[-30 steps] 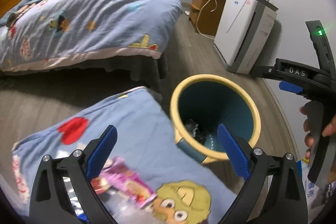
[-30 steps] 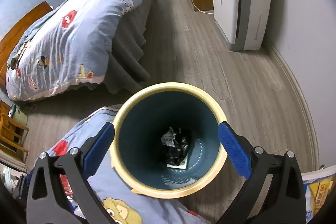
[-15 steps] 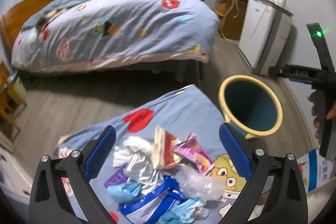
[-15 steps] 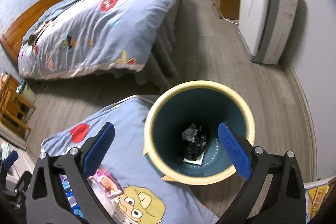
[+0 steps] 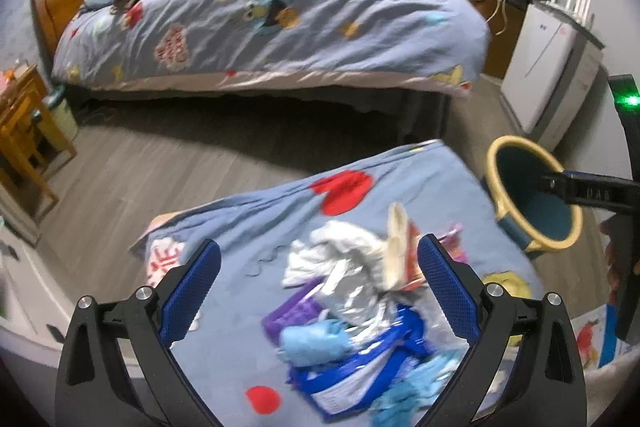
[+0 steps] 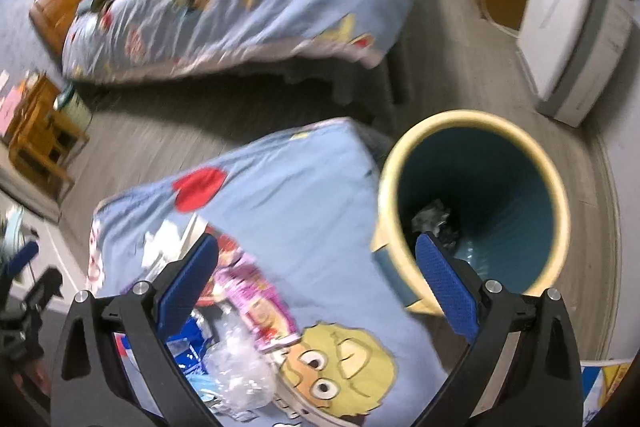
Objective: Collect trash
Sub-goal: 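Grasp the blue face mask with the left tool while the right tool grasps the pink wrapper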
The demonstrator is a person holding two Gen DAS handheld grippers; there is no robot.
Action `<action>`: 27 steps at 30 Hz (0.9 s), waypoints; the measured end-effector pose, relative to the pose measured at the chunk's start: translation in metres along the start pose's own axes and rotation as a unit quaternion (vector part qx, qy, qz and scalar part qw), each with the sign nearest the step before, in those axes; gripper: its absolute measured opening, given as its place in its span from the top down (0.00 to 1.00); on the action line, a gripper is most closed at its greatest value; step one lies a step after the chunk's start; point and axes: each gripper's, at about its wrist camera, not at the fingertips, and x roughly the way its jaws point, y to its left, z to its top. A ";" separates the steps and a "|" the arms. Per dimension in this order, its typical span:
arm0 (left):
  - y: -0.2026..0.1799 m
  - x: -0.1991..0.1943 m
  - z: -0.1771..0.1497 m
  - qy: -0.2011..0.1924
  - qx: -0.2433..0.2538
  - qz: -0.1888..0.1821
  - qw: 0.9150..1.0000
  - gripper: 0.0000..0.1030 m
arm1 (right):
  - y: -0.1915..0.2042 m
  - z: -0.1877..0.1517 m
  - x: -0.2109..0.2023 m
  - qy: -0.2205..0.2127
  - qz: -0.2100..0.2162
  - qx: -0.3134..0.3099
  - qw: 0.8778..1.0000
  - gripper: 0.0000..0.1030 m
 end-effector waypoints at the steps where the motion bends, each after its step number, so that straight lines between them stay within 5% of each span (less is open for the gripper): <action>1: 0.003 0.002 -0.001 0.003 0.001 0.003 1.000 0.05 | 0.007 -0.003 0.008 0.007 0.000 -0.005 1.000 0.06; 9: 0.015 0.038 -0.039 0.076 0.020 -0.006 0.997 0.05 | 0.043 -0.018 0.057 0.065 -0.007 -0.044 0.997 0.06; 19: 0.010 0.061 -0.057 0.126 0.031 -0.024 0.991 0.08 | 0.048 -0.023 0.092 0.112 0.014 -0.008 0.994 0.08; 25: 0.014 0.071 -0.061 0.157 0.018 -0.049 0.986 0.38 | 0.048 -0.028 0.112 0.148 0.027 -0.009 0.989 0.36; 27: 0.012 0.073 -0.062 0.164 0.022 -0.053 0.985 0.52 | 0.047 -0.031 0.116 0.162 0.030 -0.011 0.986 0.56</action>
